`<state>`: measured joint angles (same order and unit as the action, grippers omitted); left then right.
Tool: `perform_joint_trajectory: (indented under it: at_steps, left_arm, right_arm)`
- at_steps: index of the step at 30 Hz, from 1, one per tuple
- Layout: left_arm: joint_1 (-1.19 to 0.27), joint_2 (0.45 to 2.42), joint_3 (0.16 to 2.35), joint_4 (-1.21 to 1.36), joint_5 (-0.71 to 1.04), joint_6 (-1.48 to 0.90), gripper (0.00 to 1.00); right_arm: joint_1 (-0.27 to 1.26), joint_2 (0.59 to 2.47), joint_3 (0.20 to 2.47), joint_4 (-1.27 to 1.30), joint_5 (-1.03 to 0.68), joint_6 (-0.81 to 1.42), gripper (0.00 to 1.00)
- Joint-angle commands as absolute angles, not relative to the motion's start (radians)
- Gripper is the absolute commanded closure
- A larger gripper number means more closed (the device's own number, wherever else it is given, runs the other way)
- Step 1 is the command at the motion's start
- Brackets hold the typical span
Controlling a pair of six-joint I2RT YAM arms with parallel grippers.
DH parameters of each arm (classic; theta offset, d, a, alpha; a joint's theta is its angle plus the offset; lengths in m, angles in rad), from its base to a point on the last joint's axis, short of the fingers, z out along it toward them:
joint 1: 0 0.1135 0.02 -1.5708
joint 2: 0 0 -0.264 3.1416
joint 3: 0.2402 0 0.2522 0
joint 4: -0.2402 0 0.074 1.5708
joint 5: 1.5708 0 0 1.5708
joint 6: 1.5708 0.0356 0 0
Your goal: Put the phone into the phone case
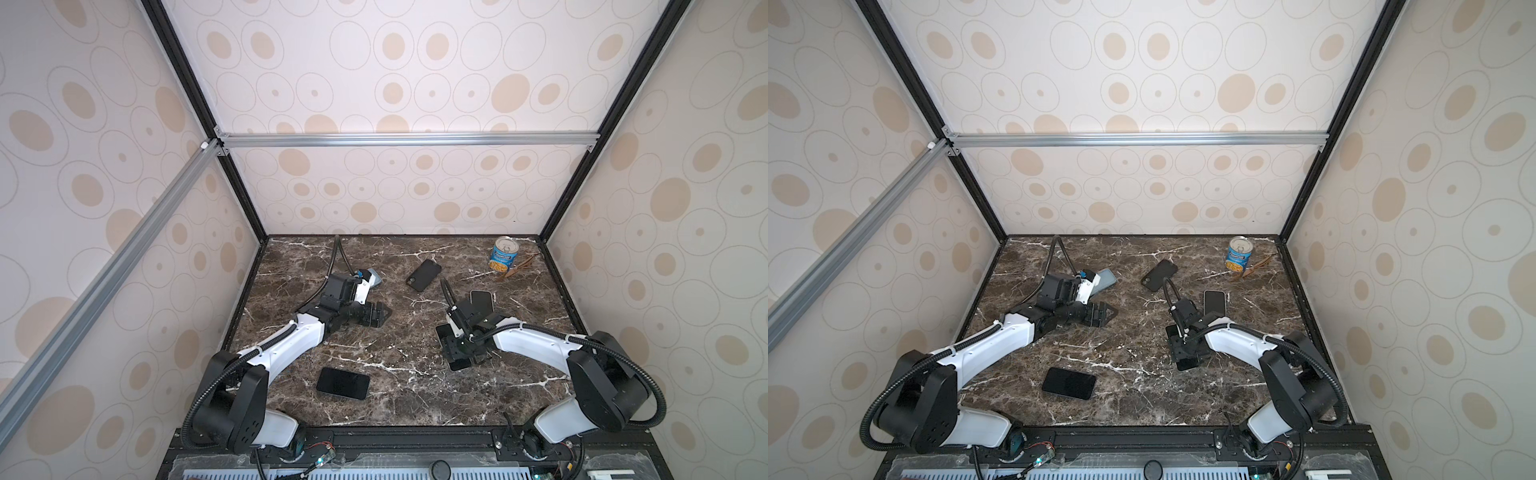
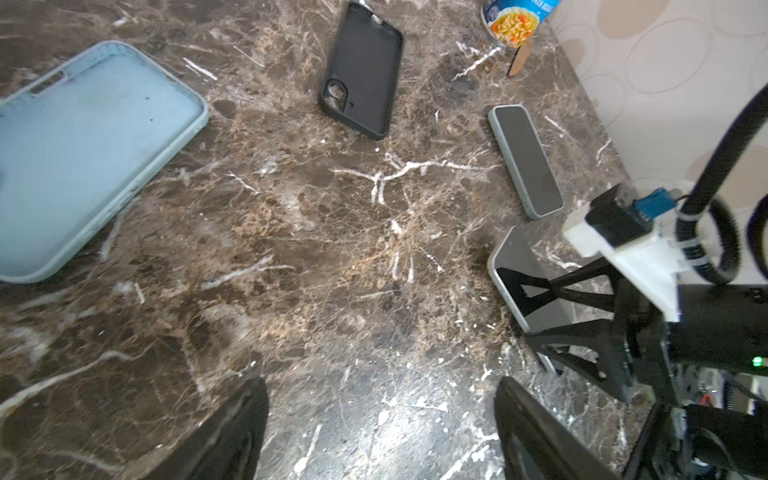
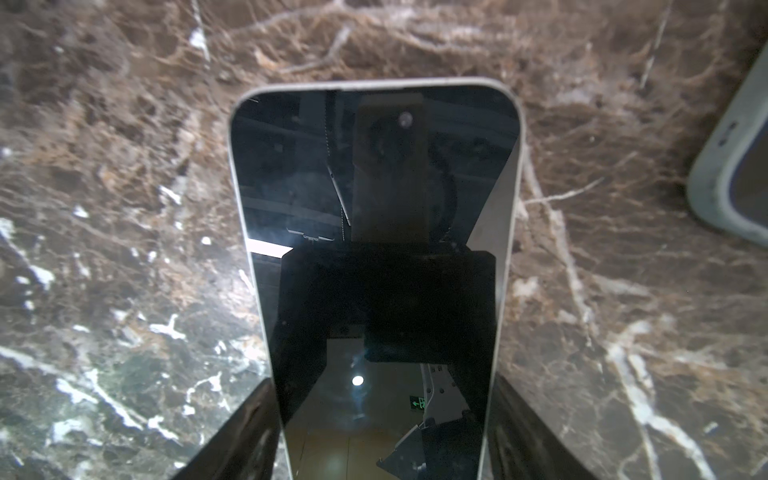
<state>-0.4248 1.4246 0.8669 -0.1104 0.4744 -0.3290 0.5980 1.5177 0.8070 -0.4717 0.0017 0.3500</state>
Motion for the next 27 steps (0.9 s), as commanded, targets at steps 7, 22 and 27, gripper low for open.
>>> perform_joint_trajectory:
  at_steps: [7,22,27]
  left_arm:
    - [-0.492,1.548,0.940,0.017,0.643,-0.479,0.16]
    - [-0.516,1.644,0.927,0.030,0.738,-0.505,0.24]
    - [-0.517,1.658,0.925,0.015,0.754,-0.499,0.28]
  right_arm:
    - [0.638,1.458,0.802,-0.401,0.009,0.327,0.43]
    - [0.753,1.450,0.871,-0.324,-0.021,0.255,0.43]
    - [0.798,1.466,0.906,-0.306,-0.025,0.232,0.43]
